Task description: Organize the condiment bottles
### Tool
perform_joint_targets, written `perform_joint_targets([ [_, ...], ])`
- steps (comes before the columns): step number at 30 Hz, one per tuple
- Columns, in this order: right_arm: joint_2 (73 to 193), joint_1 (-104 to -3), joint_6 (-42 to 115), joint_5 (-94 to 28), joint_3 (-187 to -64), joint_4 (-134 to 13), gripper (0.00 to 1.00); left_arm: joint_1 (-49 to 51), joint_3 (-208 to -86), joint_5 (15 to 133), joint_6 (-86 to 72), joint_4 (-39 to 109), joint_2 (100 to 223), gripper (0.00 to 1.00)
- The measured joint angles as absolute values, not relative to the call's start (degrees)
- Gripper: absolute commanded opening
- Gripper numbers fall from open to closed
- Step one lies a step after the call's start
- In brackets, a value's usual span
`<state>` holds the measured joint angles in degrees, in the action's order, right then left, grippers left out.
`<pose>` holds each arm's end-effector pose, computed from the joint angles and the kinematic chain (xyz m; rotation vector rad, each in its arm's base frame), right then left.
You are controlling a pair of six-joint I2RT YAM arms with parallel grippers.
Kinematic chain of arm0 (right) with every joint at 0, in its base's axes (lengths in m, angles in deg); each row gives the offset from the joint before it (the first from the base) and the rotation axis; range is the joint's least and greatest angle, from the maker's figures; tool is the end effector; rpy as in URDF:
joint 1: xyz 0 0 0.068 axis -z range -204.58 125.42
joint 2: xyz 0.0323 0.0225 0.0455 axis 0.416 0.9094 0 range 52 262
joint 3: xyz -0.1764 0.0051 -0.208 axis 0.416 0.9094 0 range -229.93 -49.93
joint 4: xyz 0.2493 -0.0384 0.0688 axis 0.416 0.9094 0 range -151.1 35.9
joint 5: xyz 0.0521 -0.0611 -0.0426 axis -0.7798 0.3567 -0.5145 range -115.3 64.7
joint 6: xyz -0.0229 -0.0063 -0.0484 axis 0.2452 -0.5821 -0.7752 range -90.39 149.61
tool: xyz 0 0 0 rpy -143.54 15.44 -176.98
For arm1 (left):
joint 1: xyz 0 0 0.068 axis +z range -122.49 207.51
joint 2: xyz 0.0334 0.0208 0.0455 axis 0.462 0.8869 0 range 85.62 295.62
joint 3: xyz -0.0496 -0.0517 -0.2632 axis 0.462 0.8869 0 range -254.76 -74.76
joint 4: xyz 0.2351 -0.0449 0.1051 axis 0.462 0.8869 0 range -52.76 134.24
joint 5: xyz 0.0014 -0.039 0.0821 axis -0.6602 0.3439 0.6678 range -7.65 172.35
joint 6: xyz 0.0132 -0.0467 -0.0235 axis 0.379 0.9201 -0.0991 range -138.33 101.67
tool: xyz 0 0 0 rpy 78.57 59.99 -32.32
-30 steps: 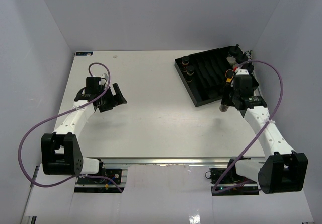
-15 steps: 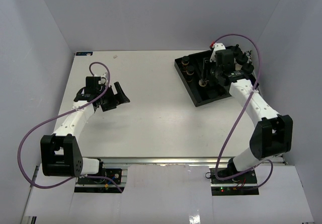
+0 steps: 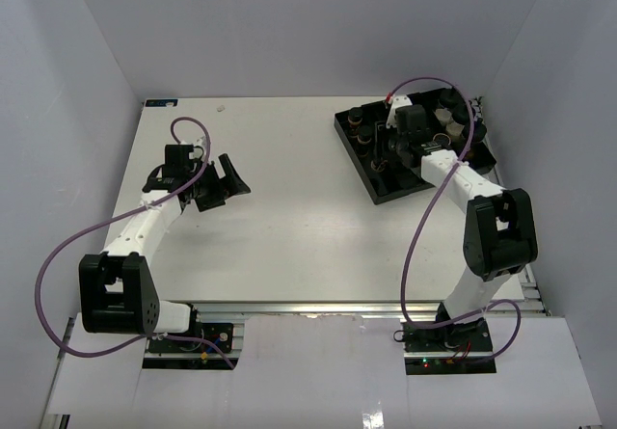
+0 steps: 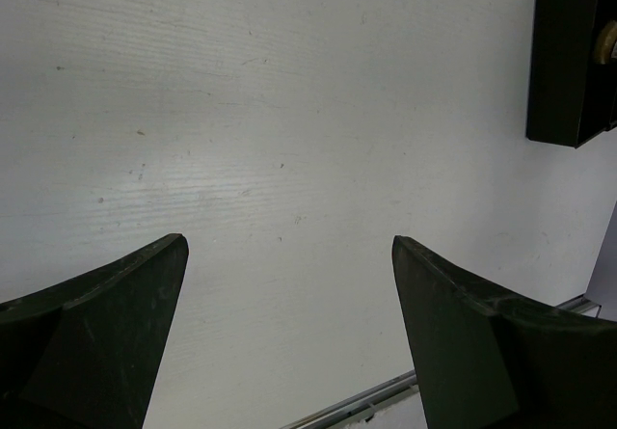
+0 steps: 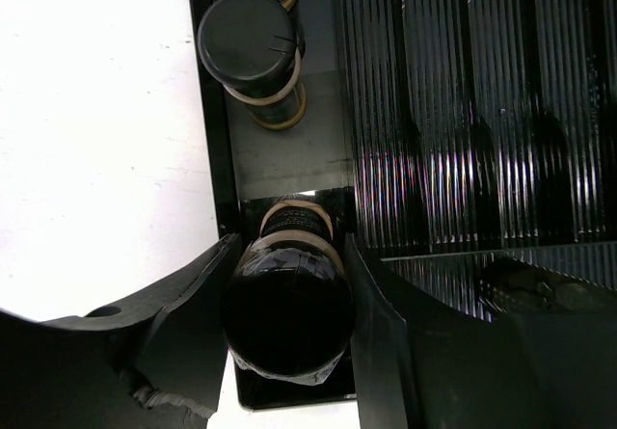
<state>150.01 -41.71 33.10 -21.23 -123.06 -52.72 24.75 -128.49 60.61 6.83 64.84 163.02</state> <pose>0.3790 0.1142 0.2662 -0.2145 2.1421 0.1327 0.2769 -0.0266 0.2442 -0.3191 2.4780 -0.6760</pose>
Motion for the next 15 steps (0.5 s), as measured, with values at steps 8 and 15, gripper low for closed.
perform_joint_targets([
  [8,154.52,-41.72,33.03,-21.24,-121.48,-58.82,0.26,24.75,-128.8,60.61,7.44,64.31,163.4,0.98],
  [15,156.46,-42.04,32.79,-21.16,-121.37,-60.03,0.61,24.75,-128.93,60.85,7.69,64.07,163.87,0.98],
])
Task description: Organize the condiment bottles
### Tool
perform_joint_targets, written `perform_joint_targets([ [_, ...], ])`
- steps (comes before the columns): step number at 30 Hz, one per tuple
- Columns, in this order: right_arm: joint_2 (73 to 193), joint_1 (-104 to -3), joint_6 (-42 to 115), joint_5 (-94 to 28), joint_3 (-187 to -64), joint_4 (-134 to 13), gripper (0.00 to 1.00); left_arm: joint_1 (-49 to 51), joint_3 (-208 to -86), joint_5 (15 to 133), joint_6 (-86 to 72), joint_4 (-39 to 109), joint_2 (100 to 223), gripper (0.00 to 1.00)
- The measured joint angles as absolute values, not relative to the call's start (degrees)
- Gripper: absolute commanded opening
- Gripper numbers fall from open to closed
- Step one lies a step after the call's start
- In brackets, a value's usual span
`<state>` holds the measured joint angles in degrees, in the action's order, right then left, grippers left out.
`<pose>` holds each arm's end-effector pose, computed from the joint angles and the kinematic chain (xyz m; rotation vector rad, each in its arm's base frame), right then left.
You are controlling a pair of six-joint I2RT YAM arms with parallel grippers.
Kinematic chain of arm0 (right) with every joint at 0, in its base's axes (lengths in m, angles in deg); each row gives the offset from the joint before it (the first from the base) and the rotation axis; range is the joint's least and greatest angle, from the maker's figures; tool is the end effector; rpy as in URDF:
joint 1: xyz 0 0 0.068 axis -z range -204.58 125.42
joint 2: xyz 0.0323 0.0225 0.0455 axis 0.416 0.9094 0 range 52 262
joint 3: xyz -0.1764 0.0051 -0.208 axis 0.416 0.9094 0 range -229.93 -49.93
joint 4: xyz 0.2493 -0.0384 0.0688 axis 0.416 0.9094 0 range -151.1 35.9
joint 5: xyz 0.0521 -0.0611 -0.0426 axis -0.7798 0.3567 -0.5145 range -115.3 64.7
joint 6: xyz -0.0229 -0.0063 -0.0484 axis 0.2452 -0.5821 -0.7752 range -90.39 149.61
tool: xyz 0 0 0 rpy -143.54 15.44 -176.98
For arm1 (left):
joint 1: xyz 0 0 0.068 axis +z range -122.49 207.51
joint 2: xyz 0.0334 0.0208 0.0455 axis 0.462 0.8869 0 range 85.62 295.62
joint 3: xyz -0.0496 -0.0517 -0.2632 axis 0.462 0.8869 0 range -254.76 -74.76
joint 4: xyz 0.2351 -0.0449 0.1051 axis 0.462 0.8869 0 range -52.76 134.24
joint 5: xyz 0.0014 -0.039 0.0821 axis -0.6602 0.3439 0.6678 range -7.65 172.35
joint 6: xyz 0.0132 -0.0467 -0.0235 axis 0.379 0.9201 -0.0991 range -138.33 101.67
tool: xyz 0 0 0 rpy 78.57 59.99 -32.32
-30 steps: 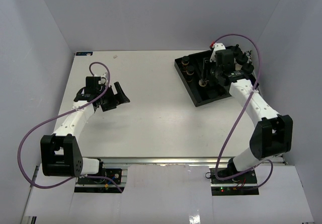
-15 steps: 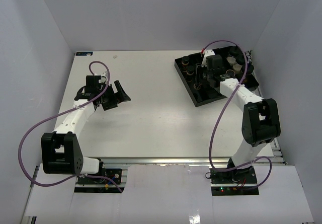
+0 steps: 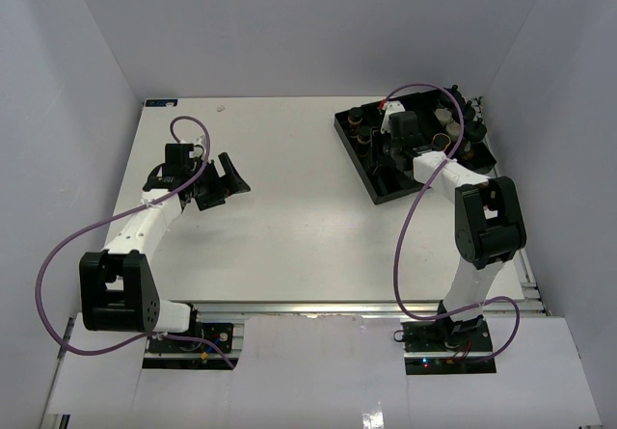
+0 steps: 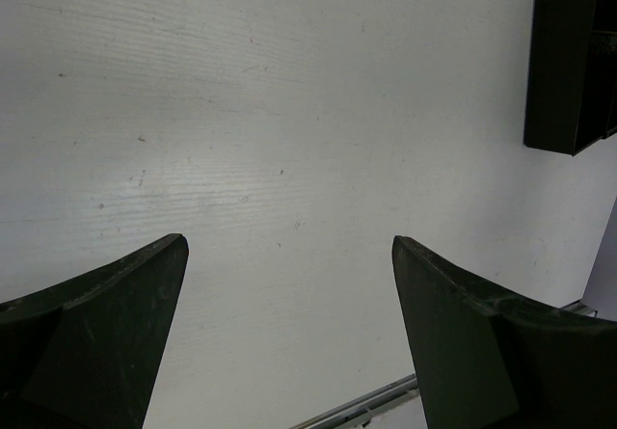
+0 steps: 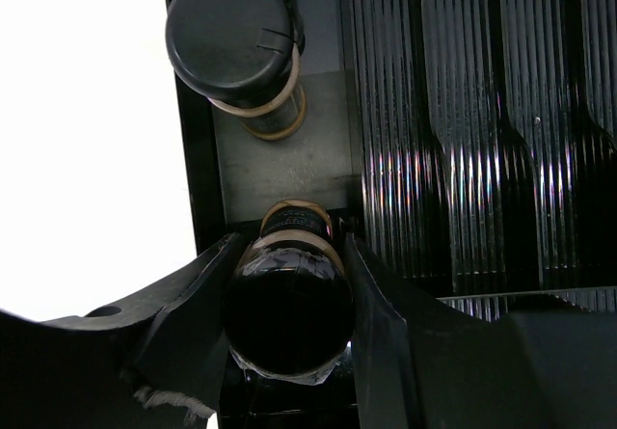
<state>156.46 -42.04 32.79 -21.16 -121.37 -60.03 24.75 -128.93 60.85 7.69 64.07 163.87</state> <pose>0.3964 0.1220 0.2245 -0.2279 2.1550 0.1289 0.2809 -0.0267 0.2437 -0.3374 2.4718 -0.6774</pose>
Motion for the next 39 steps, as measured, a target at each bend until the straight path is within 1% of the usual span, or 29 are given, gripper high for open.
perform_joint_targets([
  [2,156.46,-42.22,32.52,-21.09,-121.37,-60.26,0.65,24.75,-128.93,60.87,7.73,64.07,164.02,0.98],
  [6,156.46,-42.33,32.18,-20.93,-121.37,-60.41,0.78,24.75,-129.08,60.89,7.99,64.09,164.06,0.98],
  [9,156.46,-42.38,32.06,-20.81,-121.4,-60.34,0.8,24.75,-129.52,60.89,8.08,64.2,164.06,0.98],
  [11,156.46,-42.37,31.99,-20.68,-121.73,-59.5,0.84,24.75,-130.14,60.89,8.07,64.36,164.06,0.98],
  [13,156.43,-42.38,32.0,-20.43,-122.43,-58.06,0.95,24.75,-130.84,60.91,8.04,64.64,164.06,0.98],
  [14,156.31,-42.38,31.97,-20.28,-122.91,-57.09,0.98,24.75,-131.25,60.92,7.97,64.89,164.04,0.98],
  [15,155.97,-42.39,31.88,-20.15,-123.3,-56.15,0.92,24.74,-131.69,60.95,7.78,65.18,163.95,0.98],
  [16,155.35,-42.44,31.97,-20.12,-123.5,-55.21,0.9,24.66,-132.09,61.04,7.54,65.42,163.85,0.98],
  [20,149.06,-42.97,32.98,-20.52,-123.15,-51.33,0.9,22.51,-134.42,62.56,6.31,66.37,162.44,0.98],
  [26,132.45,-43.57,37.87,-25.8,-120.26,-48.37,0.9,13.44,-139.39,63.67,5.56,64.71,156.45,0.98],
  [28,127.57,-43.71,39.11,-27.62,-117.92,-48.58,0.9,11.95,-139.48,63.02,5.83,63.36,153.71,0.98],
  [34,110.86,-43.75,43.89,-31.44,-104.84,-47.51,0.9,11.53,-134.82,61.63,7.61,58.74,144.94,0.98],
  [39,99.79,-43.76,48.07,-31.91,-97.39,-47.82,0.9,11.53,-128.66,61.59,9.15,57.79,138.65,0.98],
])
